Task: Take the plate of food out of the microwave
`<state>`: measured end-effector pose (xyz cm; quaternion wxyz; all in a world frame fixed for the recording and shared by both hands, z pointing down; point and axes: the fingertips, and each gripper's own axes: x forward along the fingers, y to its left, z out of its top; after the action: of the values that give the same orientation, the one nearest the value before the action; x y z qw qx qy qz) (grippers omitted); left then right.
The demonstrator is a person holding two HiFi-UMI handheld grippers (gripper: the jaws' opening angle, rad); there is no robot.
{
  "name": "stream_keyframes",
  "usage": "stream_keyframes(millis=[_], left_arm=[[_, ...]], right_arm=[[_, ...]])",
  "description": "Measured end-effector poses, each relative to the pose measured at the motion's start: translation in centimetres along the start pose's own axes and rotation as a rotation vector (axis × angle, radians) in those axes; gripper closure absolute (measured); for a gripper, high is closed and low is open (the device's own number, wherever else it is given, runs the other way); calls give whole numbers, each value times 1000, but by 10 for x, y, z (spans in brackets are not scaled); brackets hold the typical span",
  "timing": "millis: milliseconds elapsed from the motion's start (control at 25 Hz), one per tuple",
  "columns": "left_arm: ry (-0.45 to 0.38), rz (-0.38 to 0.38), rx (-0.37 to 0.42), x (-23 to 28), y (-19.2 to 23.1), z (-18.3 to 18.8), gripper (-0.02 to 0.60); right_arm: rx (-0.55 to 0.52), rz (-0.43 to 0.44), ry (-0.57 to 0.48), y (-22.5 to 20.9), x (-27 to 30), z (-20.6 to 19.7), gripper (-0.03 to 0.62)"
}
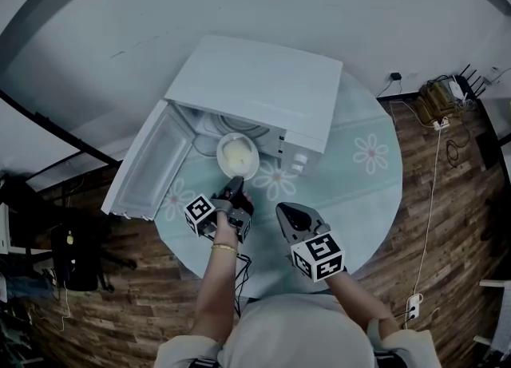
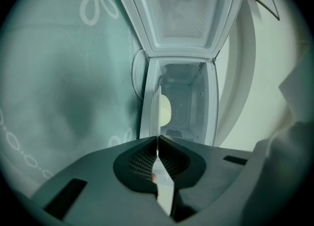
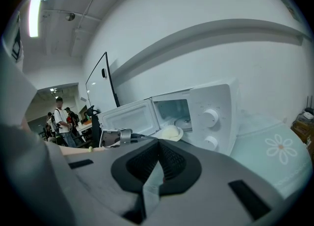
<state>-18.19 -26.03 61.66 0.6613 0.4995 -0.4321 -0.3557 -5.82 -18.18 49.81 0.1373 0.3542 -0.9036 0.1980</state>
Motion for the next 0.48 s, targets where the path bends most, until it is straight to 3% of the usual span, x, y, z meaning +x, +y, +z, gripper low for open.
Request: stream_keyframes(millis=[480], left_arm=[[25,70,16,-46,37,-18,555]], right_arm=[[-13,-4,-18,13,-14,-1,588]])
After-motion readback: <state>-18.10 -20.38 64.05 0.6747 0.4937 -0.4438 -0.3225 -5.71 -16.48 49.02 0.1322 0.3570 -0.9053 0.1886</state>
